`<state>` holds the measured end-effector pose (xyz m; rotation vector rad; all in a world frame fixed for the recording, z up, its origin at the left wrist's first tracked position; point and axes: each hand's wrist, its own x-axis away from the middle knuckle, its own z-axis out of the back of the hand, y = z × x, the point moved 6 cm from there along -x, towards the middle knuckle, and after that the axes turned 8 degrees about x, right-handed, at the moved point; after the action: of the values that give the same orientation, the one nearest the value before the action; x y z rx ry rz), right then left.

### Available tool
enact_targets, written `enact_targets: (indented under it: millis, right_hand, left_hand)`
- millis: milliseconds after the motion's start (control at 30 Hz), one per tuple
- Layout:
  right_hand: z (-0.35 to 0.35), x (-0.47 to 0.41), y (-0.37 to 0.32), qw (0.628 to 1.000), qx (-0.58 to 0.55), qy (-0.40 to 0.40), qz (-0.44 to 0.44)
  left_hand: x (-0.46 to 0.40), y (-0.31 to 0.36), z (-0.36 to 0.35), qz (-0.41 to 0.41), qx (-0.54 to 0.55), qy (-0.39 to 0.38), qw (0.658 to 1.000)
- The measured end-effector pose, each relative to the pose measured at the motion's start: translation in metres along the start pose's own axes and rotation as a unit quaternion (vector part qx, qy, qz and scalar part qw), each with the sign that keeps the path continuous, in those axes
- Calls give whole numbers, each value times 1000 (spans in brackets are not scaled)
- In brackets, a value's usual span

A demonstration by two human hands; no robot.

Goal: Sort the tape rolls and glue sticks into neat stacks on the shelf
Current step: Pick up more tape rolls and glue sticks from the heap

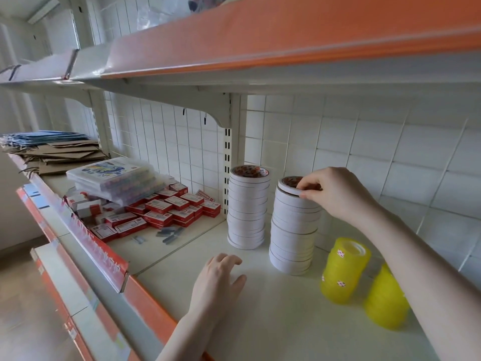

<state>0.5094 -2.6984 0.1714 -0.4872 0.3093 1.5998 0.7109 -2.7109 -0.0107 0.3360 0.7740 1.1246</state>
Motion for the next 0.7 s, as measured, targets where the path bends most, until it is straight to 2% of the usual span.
enact_targets:
  millis: [467, 600, 700]
  right_hand:
    - [-3, 4, -4, 1000, -17, 8, 14]
    - [3, 12, -3, 998, -21, 51, 27]
    - [15, 28, 8, 994, -13, 110, 3]
  left_hand:
    - [0, 1, 0, -4, 1, 4, 1000]
    - [0, 1, 0, -4, 2, -1, 1000]
    - [0, 2, 0, -6, 6, -1, 1000]
